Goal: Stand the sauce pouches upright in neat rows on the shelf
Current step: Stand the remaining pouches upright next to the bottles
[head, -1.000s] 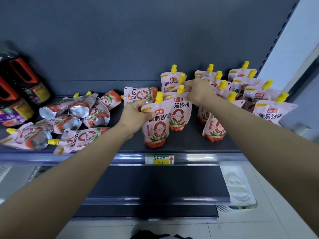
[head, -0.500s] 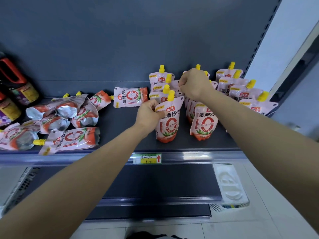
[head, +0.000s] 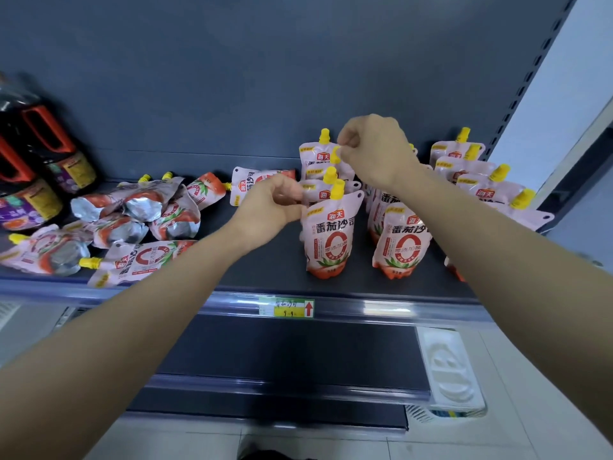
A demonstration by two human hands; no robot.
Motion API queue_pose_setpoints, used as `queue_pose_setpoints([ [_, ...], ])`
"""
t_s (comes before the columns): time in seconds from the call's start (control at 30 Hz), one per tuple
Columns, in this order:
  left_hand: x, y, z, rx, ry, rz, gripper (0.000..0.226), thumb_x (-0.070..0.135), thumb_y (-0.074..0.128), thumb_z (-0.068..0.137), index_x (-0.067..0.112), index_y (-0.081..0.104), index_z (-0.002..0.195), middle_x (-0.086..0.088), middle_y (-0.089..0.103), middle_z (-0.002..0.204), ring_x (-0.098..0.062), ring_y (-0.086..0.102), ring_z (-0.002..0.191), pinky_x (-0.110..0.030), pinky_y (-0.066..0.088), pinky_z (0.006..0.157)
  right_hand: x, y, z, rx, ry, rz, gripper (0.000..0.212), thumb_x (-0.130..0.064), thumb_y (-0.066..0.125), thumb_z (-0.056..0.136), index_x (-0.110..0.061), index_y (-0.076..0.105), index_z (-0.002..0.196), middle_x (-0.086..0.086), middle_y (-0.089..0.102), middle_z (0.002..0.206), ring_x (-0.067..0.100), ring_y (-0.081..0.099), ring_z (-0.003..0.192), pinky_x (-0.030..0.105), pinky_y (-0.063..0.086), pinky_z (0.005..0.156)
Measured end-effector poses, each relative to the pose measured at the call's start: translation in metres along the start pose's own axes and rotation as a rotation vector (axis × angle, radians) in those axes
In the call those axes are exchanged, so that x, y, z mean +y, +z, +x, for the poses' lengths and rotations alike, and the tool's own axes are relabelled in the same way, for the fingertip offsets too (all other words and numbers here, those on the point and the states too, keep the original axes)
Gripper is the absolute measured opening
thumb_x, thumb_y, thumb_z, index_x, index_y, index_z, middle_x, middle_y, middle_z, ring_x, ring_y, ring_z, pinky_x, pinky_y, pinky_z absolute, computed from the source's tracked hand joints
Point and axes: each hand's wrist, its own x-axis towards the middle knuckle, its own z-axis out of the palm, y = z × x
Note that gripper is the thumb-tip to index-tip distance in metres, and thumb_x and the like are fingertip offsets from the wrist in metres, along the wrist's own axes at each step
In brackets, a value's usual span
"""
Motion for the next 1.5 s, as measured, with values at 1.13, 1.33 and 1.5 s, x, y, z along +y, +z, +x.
queue_pose_setpoints([
  [1.13,-0.076,-0.244,0.093,-0.063,0.690,1.431,0.034,0.006,0.071,0.067,0.001,0.062,0.100,-0.016,0.064,0.092,-0.037,0.062,0.085,-0.043,0.050,0.078,-0.135,0.183,0.142,-0.442,-0.129,-0.658,0.040,-0.022,0.060,0.088,-0.009,0.055,0.125,0.013,0.054,0.127,0.032,0.050,0.119,0.039,0.041,0.096],
  [1.33,-0.102,-0.245,0.100,-0.129,0.672,1.382,0.032,0.003,0.069,0.068,0.001,0.062,0.100,-0.016,0.064,0.092,-0.036,0.062,0.085,-0.043,0.051,0.078,-0.095,0.231,0.143,-0.541,0.021,-0.551,0.074,-0.034,0.071,0.079,-0.012,0.037,0.141,0.012,0.041,0.143,0.033,0.040,0.132,0.045,0.035,0.106],
  [1.5,-0.119,-0.250,0.097,-0.155,0.597,1.341,0.032,0.008,0.066,0.076,0.001,0.061,0.107,-0.018,0.063,0.100,-0.038,0.060,0.093,-0.047,0.047,0.083,-0.083,0.253,0.142,-0.526,0.064,-0.555,0.084,-0.045,0.070,0.074,-0.012,0.033,0.142,0.011,0.038,0.142,0.031,0.035,0.133,0.048,0.029,0.108],
])
